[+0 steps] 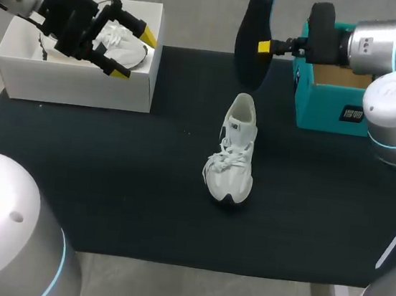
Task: Take the shoe out of the shoebox, open the shoe tongue, remove and reinsert the insole, then place the shoe into the shoebox
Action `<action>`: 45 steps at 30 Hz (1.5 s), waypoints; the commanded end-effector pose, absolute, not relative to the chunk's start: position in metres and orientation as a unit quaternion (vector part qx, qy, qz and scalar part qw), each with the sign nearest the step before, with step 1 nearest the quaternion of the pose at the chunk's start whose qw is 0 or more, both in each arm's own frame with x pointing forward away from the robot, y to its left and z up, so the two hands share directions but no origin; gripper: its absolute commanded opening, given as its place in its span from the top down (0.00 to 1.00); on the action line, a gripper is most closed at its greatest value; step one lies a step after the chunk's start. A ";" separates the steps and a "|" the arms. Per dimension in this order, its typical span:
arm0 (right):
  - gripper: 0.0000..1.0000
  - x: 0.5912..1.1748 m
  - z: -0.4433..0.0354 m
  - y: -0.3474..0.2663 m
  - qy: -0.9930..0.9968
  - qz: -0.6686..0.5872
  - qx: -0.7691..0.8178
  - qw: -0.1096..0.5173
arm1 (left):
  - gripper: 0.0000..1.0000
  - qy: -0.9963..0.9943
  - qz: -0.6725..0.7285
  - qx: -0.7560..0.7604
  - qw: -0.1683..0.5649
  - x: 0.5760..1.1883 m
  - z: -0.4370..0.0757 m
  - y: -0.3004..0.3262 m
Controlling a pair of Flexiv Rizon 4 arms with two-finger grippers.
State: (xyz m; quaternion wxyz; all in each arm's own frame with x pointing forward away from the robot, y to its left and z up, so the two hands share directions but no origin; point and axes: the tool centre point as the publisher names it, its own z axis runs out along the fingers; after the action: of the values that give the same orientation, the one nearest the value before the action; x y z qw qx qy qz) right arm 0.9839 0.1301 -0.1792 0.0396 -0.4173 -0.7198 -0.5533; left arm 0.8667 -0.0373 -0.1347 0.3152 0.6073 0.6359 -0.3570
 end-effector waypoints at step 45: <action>1.00 1.006 -0.282 0.132 -0.747 -0.539 -0.388 0.021 | 0.00 0.636 -0.356 0.608 0.314 0.866 -0.134 -0.037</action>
State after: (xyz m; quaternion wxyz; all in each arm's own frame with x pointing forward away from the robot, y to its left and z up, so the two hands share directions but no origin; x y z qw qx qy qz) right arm 1.0051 0.1310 -0.2787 0.0210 -0.3905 -0.7515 -0.5314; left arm 0.8666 -0.0373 -0.1347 0.3154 0.6072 0.6359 -0.3571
